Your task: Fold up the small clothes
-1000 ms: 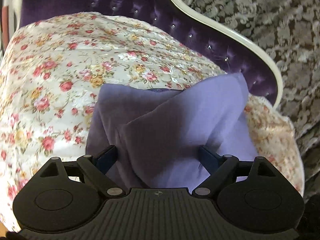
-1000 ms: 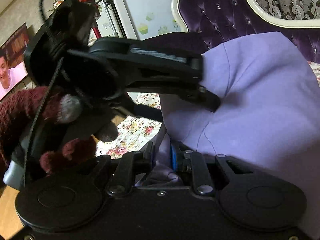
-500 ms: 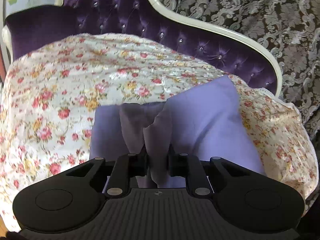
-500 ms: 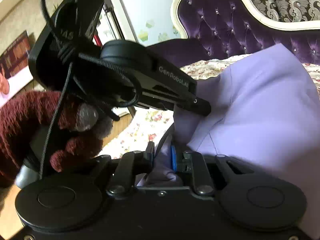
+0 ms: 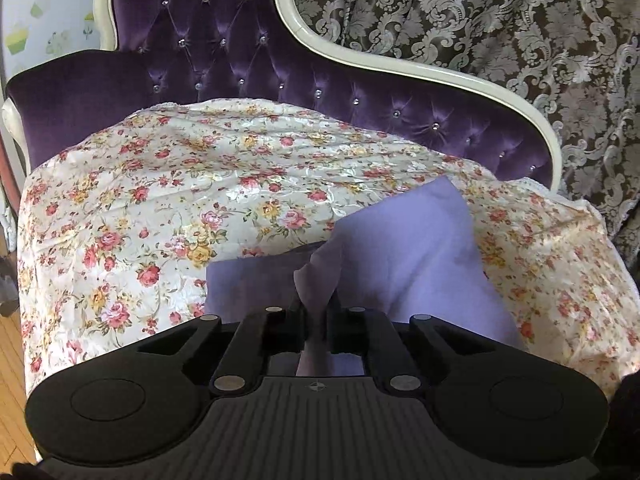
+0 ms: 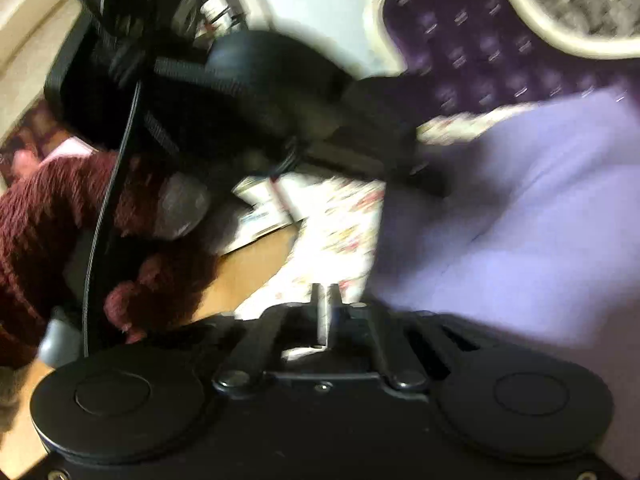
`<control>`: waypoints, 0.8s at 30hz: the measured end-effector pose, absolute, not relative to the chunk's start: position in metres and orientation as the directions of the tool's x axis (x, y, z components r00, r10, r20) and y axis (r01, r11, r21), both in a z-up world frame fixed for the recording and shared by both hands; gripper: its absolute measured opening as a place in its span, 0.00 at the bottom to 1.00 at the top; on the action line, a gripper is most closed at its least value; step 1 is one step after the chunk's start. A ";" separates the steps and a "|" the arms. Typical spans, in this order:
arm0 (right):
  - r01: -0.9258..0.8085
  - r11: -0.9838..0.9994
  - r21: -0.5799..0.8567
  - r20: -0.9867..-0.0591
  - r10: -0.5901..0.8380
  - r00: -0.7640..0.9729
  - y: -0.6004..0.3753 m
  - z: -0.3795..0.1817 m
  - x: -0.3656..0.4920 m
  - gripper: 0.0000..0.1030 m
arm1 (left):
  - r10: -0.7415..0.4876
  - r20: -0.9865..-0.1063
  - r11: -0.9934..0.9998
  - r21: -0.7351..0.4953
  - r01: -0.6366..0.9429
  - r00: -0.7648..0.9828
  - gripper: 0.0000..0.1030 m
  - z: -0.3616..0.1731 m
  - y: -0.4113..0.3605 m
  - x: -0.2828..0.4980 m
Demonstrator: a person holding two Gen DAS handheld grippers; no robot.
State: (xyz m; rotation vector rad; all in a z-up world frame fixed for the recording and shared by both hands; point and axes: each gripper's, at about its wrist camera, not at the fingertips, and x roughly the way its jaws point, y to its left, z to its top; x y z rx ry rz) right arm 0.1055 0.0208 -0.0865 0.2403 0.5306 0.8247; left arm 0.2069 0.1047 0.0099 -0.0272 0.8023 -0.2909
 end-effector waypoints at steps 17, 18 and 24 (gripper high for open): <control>-0.679 0.695 -0.238 -0.339 0.595 0.728 -0.003 -0.086 -0.001 0.93 | -0.281 -0.738 0.954 -0.146 0.262 0.613 0.08 -0.013 0.111 0.222; -0.675 0.674 -0.298 -0.342 0.585 0.735 -0.002 -0.090 -0.007 0.93 | -0.281 -0.740 0.954 -0.146 0.262 0.611 0.08 -0.014 0.112 0.223; -0.664 0.576 -0.477 -0.369 0.555 0.746 0.020 -0.108 -0.011 0.67 | -0.292 -0.742 0.952 -0.169 0.253 0.603 0.08 -0.014 0.116 0.226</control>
